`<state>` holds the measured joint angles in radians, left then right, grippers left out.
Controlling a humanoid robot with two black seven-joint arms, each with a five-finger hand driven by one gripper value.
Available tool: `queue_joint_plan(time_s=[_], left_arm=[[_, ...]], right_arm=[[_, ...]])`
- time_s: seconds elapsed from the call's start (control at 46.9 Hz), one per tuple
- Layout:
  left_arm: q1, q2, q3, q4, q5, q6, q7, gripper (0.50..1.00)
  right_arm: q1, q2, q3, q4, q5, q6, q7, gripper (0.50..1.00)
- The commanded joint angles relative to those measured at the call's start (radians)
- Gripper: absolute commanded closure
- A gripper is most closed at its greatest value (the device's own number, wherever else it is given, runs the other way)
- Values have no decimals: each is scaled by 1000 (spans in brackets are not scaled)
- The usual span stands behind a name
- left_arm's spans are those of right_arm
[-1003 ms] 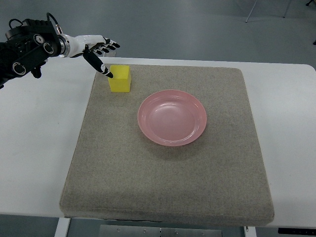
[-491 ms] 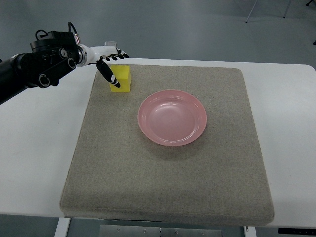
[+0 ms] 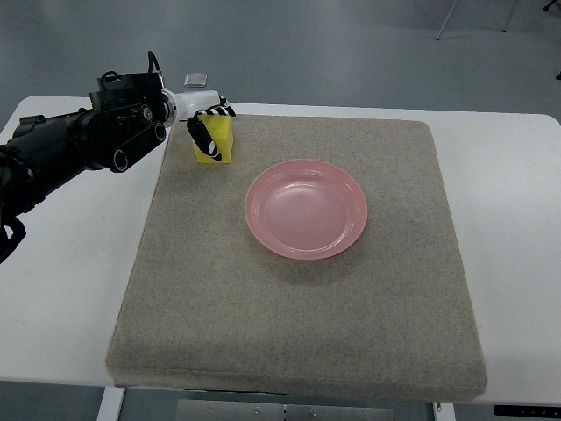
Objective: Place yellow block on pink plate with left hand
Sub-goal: 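Lower the left hand over the yellow cube and close fingers around it, then carry the held yellow cube over the pink plate and lower it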
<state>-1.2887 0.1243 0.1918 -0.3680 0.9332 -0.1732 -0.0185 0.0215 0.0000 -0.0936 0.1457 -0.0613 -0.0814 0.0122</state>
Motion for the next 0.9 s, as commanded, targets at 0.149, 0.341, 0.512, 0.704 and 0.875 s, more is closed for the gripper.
queue_joint_plan(time_s=[0.149,0.341,0.512,0.704,0.875], left_arm=[[-9,1,8,0,-1,1,0,915],[-29,1,8,-2,-2,-6,0,1000],[-83,12,5,-11,-20,-69,0,1000],[-113,18,-14,-16,-25,-196,-5,1000],[-116,23,-43,-57,-33,-226,-28,1000]], right_arm=[[0,0,0,0,0,0,0,576],[0,0,0,0,0,0,0,576],[0,0,0,0,0,0,0,576],[0,0,0,0,0,0,0,576],[0,0,0,0,0,0,0,576]])
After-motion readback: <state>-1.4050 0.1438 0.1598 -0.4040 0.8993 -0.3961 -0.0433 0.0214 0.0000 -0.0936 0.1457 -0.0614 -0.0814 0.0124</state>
